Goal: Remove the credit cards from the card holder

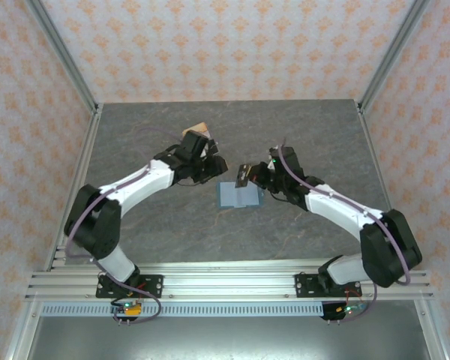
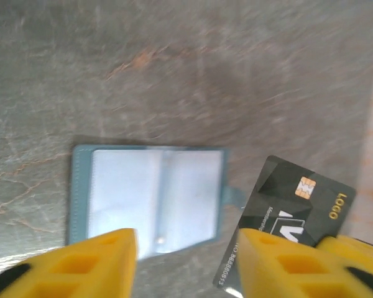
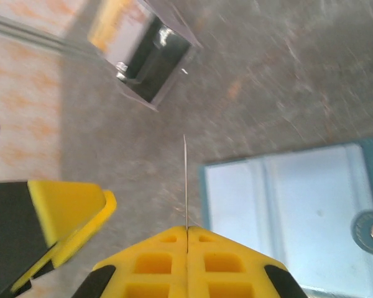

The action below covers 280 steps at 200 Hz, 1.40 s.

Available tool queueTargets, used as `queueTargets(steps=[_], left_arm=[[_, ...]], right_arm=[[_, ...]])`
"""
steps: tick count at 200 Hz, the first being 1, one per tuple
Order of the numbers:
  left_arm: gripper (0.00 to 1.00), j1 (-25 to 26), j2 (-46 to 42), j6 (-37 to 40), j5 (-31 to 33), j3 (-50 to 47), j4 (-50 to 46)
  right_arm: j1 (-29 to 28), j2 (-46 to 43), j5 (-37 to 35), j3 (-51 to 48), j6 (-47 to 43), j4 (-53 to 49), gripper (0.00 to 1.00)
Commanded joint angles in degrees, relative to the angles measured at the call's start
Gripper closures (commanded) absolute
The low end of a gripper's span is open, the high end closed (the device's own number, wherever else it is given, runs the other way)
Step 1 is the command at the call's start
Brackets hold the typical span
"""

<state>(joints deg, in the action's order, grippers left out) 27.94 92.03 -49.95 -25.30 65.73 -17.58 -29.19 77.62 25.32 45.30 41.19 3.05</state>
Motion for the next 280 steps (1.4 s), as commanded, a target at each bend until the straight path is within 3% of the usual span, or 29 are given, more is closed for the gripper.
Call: queueTargets(steps=[1, 43, 113, 142, 191, 246, 280], left_arm=[[0.44, -0.4, -4.2, -6.1, -2.7, -3.8, 6.7], [0.33, 0.3, -9.9, -12.8, -6.6, -7.3, 15.4], [0.32, 3.0, -10.0, -22.6, -10.6, -7.7, 31.2], [0.40, 3.3, -9.4, -22.5, -9.6, -6.3, 31.7], [0.65, 3.3, -8.8, -24.0, -8.6, -7.0, 35.2], [0.79, 3.2, -8.5, -24.9, -7.3, -7.1, 35.6], [0.81, 3.2, -7.8, -25.3, -6.9, -7.3, 36.1]], right_arm=[[2.3, -2.6, 3.5, -2.2, 4.5, 10.5, 1.00], [3.9, -4.4, 4.6, -4.6, 12.9, 22.0, 1.00], [3.9, -2.9, 5.8, -5.1, 22.7, 33.3, 1.00], [3.9, -2.0, 6.8, -5.0, 25.3, 35.9, 1.00], [4.0, -2.3, 7.2, -5.3, 25.6, 35.7, 1.00], [4.0, -2.1, 7.3, -5.5, 25.6, 35.5, 1.00], [4.0, -2.3, 7.9, -5.6, 25.6, 35.4, 1.00]])
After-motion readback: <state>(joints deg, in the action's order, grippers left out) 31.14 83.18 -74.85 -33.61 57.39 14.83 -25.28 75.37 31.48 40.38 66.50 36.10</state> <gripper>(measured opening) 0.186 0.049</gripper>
